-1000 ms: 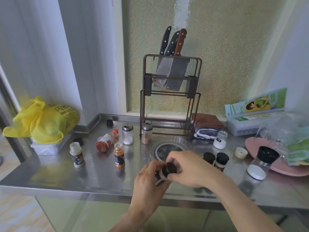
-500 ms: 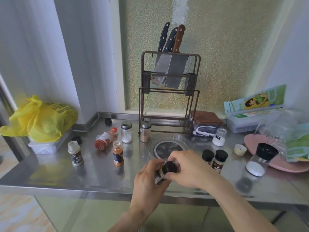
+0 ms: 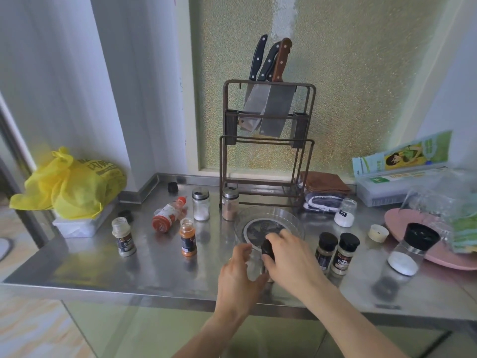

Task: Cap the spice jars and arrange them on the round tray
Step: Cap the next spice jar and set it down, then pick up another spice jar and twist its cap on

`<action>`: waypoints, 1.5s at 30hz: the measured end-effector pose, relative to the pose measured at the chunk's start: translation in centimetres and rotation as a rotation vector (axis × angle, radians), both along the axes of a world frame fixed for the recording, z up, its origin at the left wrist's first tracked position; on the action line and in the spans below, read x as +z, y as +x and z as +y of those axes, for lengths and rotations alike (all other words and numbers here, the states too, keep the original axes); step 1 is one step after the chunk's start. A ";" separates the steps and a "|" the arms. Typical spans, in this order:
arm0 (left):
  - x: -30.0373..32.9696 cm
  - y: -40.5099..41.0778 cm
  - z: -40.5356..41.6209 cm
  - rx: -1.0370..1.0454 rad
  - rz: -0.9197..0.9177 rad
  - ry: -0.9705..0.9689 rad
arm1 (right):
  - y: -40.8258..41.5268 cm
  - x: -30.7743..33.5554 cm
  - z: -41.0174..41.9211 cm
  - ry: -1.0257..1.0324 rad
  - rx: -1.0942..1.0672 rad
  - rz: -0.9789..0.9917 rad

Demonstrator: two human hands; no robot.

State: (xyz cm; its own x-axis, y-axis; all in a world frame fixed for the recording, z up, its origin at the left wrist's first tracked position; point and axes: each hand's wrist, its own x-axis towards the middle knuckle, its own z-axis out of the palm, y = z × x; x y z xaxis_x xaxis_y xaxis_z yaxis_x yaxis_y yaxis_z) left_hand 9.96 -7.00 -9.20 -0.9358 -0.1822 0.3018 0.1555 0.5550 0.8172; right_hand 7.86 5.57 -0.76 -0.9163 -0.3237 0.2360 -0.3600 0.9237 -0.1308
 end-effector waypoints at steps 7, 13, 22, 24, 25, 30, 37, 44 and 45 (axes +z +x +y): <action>-1.0 1.0 -4.7 0.177 0.043 -0.016 | -0.2 -0.2 0.1 0.032 -0.031 -0.025; -0.8 0.9 -9.6 0.344 0.112 0.006 | 0.4 1.1 -0.6 0.142 -0.097 0.036; 1.3 0.1 -13.9 0.510 0.255 0.106 | 1.7 1.8 -8.3 -0.116 0.127 0.034; 2.4 0.0 -16.4 0.568 0.313 0.084 | 1.4 1.2 -10.1 -0.171 0.160 -0.003; 3.2 -0.1 -18.1 0.591 0.338 0.072 | 1.2 0.9 -10.8 -0.192 0.169 -0.025; 7.1 -3.2 -28.1 0.609 0.221 0.012 | -1.0 -0.7 -14.4 -0.298 0.157 -0.083; 8.8 -12.3 -36.1 0.170 -0.287 -0.476 | -3.8 -3.8 -17.6 -0.427 0.018 -0.172; 5.2 -18.2 -36.2 0.022 -0.603 -1.018 | -5.6 -6.7 -18.5 -0.517 -0.025 -0.267; 4.8 -18.3 -36.1 0.034 -0.621 -1.044 | -5.7 -6.9 -18.6 -0.517 -0.031 -0.277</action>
State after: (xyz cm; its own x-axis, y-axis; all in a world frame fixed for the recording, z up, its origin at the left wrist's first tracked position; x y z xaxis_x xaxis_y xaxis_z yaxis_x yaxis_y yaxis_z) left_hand -8.36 -43.06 -4.39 -0.9728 -0.1465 -0.1795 -0.1312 0.9868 -0.0948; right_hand 2.12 -13.01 -7.69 -0.9736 -0.2024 0.1061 -0.2217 0.7246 -0.6525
